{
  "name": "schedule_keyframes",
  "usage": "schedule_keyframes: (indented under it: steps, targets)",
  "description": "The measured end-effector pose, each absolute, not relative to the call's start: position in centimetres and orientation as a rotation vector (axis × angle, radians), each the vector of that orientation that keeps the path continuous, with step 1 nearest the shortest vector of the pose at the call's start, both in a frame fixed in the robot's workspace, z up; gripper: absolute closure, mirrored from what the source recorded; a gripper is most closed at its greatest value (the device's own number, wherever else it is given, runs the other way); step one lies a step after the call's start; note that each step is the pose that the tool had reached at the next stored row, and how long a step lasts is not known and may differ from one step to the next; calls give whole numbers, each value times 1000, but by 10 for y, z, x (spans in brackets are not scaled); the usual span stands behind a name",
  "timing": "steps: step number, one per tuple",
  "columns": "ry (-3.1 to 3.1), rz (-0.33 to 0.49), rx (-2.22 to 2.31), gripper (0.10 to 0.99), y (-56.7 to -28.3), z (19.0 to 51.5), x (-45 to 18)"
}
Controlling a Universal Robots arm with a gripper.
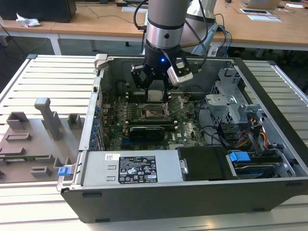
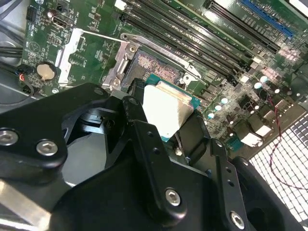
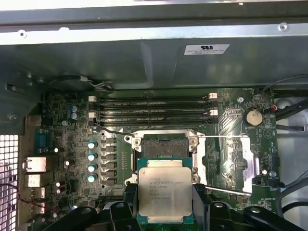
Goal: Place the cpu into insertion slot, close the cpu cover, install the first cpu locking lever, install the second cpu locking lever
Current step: 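Place the cpu into insertion slot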
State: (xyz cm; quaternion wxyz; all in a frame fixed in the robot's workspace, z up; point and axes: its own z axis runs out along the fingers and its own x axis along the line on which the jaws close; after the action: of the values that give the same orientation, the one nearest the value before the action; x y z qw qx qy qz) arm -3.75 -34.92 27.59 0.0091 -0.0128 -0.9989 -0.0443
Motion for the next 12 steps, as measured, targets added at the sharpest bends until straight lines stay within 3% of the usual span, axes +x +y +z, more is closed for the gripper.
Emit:
schedule_keyframes:
  steps: [12]
  targets:
    - [-3120,-138,-40,545,-349,259,-37]
